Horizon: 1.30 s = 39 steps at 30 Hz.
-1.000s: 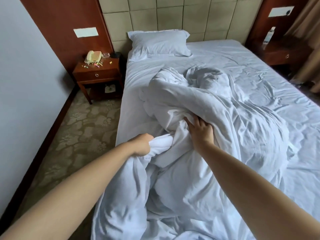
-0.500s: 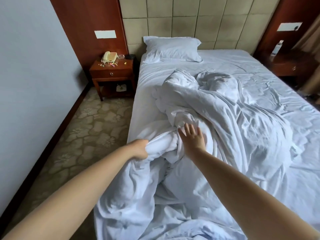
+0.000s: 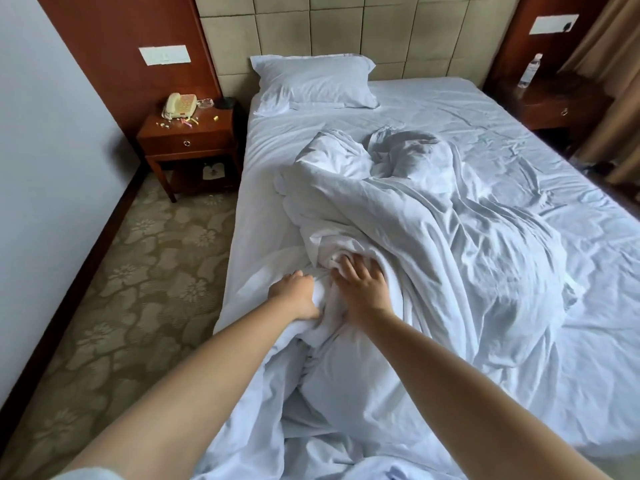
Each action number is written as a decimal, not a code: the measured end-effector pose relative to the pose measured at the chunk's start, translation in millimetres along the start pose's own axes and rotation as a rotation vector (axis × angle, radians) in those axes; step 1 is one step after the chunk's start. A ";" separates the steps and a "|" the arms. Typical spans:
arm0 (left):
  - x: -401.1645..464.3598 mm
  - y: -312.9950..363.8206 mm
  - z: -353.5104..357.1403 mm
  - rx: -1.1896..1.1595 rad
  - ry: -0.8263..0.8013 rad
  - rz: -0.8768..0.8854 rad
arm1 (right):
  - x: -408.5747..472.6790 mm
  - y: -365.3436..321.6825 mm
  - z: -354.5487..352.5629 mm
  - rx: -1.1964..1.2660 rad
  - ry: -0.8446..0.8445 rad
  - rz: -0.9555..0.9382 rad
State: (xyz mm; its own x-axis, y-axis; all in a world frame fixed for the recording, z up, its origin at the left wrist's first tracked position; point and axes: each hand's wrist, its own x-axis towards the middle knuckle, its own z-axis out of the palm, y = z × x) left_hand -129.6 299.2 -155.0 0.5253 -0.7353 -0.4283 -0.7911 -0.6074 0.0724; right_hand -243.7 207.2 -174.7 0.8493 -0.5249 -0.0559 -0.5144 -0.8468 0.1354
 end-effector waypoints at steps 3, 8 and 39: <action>26.6 21.5 -3.4 0.049 0.001 0.024 | 11.7 22.2 9.6 0.083 0.027 0.042; 62.7 46.8 -2.4 0.150 -0.032 0.037 | 26.2 42.7 27.1 0.169 -0.153 0.019; -75.9 -60.6 -5.7 -0.175 0.005 0.118 | -14.0 -14.1 6.6 0.050 -0.132 0.079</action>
State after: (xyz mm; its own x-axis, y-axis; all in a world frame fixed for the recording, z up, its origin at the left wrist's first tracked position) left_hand -119.7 390.1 -121.7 0.4341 -0.8056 -0.4033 -0.7808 -0.5597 0.2777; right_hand -249.2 225.9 -182.3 0.7846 -0.5941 -0.1773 -0.5871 -0.8039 0.0952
